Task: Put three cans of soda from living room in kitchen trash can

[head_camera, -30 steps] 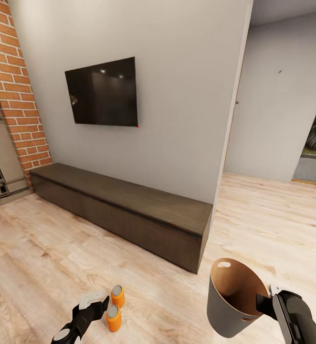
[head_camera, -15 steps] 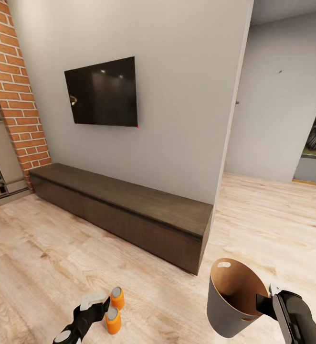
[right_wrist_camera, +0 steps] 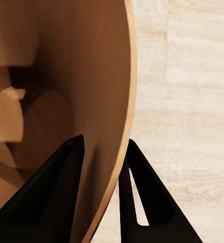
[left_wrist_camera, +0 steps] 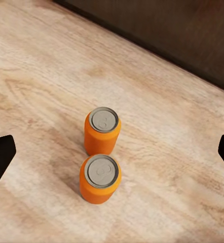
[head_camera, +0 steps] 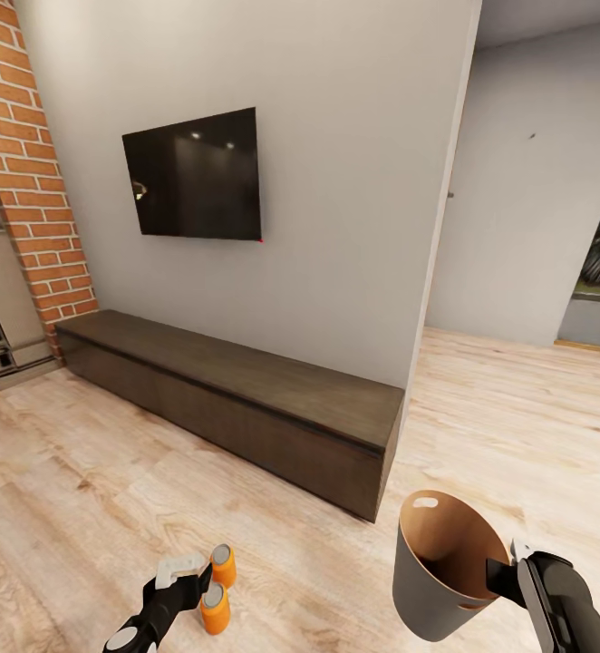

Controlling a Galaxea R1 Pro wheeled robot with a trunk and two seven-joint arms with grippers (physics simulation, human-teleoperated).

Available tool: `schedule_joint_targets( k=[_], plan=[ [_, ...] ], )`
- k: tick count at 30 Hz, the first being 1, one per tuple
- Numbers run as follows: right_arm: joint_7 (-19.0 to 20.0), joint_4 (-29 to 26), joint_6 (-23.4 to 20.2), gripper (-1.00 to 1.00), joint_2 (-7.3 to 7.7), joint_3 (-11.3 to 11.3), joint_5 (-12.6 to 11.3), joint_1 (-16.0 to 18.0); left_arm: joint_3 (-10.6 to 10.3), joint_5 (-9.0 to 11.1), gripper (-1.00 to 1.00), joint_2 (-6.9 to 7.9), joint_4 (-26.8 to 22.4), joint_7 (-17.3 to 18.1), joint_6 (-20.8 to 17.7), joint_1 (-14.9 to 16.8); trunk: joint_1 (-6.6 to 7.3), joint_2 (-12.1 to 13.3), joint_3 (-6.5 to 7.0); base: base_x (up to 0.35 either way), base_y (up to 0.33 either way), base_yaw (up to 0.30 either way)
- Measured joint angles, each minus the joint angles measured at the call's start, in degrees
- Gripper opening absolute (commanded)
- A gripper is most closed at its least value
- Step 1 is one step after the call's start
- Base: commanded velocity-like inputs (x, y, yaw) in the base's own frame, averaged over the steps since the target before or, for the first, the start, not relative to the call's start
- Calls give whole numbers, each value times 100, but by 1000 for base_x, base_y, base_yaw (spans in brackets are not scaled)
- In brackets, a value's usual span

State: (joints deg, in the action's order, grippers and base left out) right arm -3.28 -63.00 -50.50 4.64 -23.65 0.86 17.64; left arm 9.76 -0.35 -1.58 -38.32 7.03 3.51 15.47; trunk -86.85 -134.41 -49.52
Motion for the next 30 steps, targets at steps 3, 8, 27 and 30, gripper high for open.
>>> schedule_joint_targets(
  k=[3,8,27,30],
  plan=[
    [0,0,0,-100,0,0,-6,0,0,0,100,0,0,0,0,0,0,0,0,0,0,0],
    [0,1,0,-100,-3,0,-1,0,-1,0,100,0,0,0,0,0,0,0,0,0,0,0],
    [0,1,1,-100,-6,1,-12,0,7,-6,100,0,0,0,0,0,0,0,0,88,0,0],
    [2,56,0,-100,-6,5,-9,-1,8,-5,100,0,0,0,0,0,0,0,0,60,0,0]
  ],
)
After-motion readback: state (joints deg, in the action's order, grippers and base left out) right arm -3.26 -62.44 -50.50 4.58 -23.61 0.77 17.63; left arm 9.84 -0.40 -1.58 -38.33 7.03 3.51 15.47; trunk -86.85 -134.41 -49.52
